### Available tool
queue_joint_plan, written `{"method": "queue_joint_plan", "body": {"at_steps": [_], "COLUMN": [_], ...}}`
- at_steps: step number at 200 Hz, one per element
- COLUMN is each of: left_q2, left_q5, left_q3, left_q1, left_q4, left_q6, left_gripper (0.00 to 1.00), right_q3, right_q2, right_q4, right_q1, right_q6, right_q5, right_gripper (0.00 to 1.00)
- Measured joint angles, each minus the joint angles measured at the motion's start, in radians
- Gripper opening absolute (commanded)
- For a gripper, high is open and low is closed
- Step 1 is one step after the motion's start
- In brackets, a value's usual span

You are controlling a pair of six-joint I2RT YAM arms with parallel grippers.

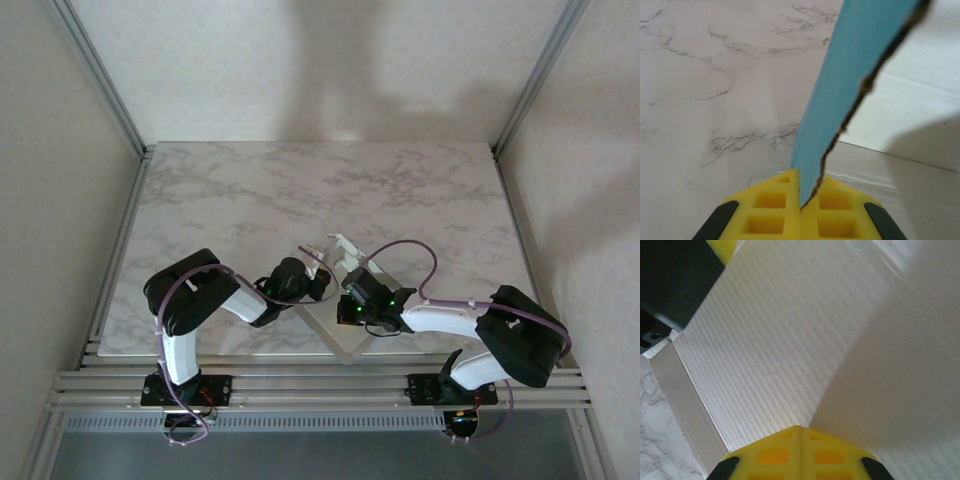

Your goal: Fold the paper box

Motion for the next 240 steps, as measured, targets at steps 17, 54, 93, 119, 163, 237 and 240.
{"method": "queue_joint_plan", "body": {"at_steps": [17,54,93,119,163,237,240], "left_q2": [0.0,-0.001,-0.001,-0.001,-0.001,-0.001,-0.001], "left_q5": [-0.009,-0.03,-0.048,-0.056,-0.067,-0.078,-0.078], "left_q3": [0.0,0.002,0.005,0.006,0.006,0.008,0.008], "left_q1": [-0.007,-0.016,-0.022,-0.029,-0.033,-0.04,-0.04], "left_q4": [0.0,-0.004,-0.01,-0.012,-0.013,-0.016,-0.016], "left_q6": [0.004,0.018,0.021,0.026,0.029,0.045,0.045], "left_gripper": [0.06,0.06,0.06,0.06,0.06,0.08,0.08], "right_q3": [0.016,0.091,0.185,0.278,0.432,0.827,0.85], "right_q2": [-0.035,-0.177,-0.315,-0.34,-0.323,0.124,0.147], "right_q4": [-0.04,-0.13,-0.249,-0.347,-0.435,-0.544,-0.56], "right_q1": [0.0,-0.017,-0.114,-0.188,-0.325,-0.437,-0.437], "right_q6": [-0.026,-0.111,-0.211,-0.28,-0.396,-0.502,-0.511], "right_q5": [-0.006,-0.053,-0.142,-0.196,-0.292,-0.372,-0.373], "right_gripper": [0.04,0.07,0.08,0.1,0.18,0.39,0.4]}}
